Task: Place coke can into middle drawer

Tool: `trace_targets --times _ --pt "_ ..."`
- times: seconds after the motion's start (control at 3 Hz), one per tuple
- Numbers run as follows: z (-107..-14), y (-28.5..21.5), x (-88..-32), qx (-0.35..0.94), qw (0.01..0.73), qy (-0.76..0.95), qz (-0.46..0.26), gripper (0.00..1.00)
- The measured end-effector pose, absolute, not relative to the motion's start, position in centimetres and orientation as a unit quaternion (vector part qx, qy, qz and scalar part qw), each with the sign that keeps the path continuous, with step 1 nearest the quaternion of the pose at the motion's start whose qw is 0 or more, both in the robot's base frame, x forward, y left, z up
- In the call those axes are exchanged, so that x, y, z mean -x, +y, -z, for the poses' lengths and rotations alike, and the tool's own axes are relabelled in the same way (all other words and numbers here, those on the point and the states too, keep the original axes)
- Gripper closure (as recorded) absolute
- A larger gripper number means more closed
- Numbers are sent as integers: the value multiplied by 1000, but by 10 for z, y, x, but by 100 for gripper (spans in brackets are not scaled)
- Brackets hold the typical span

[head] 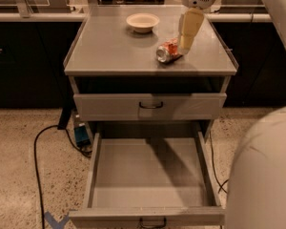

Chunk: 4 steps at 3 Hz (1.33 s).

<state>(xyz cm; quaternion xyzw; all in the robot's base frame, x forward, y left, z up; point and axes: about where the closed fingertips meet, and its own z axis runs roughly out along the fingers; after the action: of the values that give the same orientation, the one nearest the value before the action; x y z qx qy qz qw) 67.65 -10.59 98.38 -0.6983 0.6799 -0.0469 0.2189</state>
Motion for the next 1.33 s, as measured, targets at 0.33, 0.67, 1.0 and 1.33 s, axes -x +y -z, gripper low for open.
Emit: trace_targets --times 0.33,0.67,1.0,1.33 --pt "-937 -78 -722 714 199 670 37 0" --pt "-937 -78 -722 714 199 670 37 0" --pt "-923 -86 -728 698 201 687 34 0" --pt "-888 -103 -740 671 195 715 31 0"
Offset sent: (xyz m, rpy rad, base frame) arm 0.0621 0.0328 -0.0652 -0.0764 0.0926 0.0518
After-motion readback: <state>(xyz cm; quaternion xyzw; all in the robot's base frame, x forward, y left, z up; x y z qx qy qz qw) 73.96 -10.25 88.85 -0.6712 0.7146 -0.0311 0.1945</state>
